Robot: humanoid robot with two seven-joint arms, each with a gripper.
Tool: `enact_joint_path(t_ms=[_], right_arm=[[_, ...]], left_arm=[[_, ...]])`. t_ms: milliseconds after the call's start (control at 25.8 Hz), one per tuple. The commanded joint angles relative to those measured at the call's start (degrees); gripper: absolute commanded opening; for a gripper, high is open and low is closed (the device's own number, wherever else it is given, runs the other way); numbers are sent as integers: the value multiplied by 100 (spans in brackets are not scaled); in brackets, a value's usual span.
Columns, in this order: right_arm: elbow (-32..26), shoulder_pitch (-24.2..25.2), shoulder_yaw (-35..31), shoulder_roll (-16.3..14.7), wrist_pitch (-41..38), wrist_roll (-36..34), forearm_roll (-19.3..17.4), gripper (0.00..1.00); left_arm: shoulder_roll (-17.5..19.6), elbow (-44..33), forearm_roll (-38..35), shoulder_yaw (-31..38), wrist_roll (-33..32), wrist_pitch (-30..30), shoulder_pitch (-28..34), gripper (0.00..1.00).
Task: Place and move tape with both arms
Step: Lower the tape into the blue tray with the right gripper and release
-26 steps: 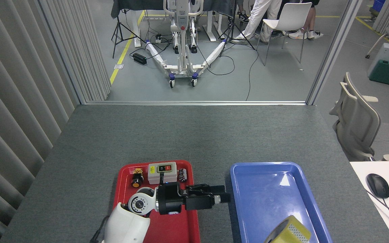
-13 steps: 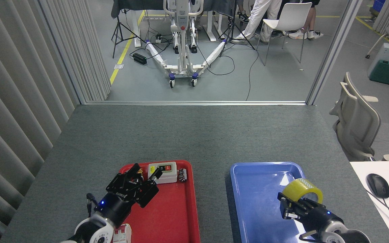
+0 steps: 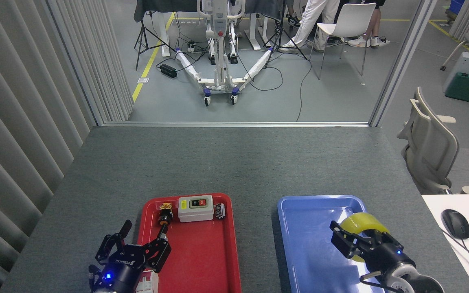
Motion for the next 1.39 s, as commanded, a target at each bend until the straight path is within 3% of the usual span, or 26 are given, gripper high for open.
enact_joint_path(t_ms=[0, 77, 193, 310, 387, 464, 658, 890, 1122, 1354], right_arm=[[301, 108, -8, 26, -79, -1232, 73, 100], [406, 126, -26, 35, -70, -678, -51, 100], [371, 161, -26, 35, -149, 913, -604, 100], [327, 161, -26, 35, -140, 1396, -815, 100], [318, 170, -26, 35, -149, 1757, -1176, 100], [292, 170, -26, 26, -140, 1792, -1360, 100], [266, 161, -26, 9, -70, 1774, -1351, 100], [450, 47, -26, 9, 220, 1221, -1290, 100], [934, -551, 326, 264, 352, 1159, -1263, 100], [1654, -1298, 1099, 510, 800, 922, -1140, 100]], left_arm=[[-41, 41, 91, -3, 28, 97, 5, 100], [-41, 102, 109, 5, 28, 106, -4, 100], [-41, 155, 109, -3, 20, 97, -21, 100], [-33, 164, 109, 5, 46, 97, -12, 100], [-15, 155, 109, 5, 46, 97, -12, 100], [-15, 155, 109, 5, 46, 97, -12, 100], [20, 155, 109, 5, 46, 97, -12, 100], [11, 155, 109, 5, 64, 97, -12, 100], [-6, 164, 118, 5, 64, 97, -21, 100], [-24, 173, 118, 5, 64, 97, -21, 100]])
